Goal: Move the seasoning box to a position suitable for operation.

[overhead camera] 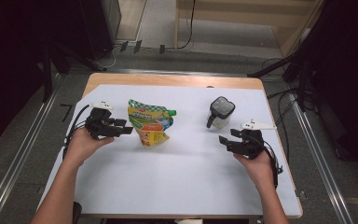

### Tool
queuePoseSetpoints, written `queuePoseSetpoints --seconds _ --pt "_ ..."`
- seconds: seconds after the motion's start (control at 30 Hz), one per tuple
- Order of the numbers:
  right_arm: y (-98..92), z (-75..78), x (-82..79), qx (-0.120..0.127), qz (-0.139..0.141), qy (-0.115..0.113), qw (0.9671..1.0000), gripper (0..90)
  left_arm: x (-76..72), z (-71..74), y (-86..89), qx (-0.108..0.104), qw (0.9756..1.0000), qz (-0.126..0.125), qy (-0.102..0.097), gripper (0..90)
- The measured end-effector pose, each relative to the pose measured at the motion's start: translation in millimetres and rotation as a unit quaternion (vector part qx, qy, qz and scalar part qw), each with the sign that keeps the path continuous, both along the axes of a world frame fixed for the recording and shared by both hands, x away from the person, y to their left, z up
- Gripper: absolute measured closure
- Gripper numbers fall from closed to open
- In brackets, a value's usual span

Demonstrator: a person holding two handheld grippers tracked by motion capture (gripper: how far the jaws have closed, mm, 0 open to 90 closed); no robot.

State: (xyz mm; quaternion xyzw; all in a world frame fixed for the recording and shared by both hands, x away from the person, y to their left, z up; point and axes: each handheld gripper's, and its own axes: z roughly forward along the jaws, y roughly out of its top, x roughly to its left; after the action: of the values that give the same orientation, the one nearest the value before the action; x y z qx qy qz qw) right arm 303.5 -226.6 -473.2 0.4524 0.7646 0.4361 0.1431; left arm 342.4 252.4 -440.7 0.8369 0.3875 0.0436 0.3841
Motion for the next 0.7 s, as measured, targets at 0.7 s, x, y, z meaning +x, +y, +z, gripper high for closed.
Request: queuePoseSetpoints --seconds 0.7 --pt "-10.7 3.3 7.5 0.008 -0.003 0.011 0.9999 46.3 -6.2 9.2 -6.7 -0.012 0.9998 -0.017 -0.002 41.0"
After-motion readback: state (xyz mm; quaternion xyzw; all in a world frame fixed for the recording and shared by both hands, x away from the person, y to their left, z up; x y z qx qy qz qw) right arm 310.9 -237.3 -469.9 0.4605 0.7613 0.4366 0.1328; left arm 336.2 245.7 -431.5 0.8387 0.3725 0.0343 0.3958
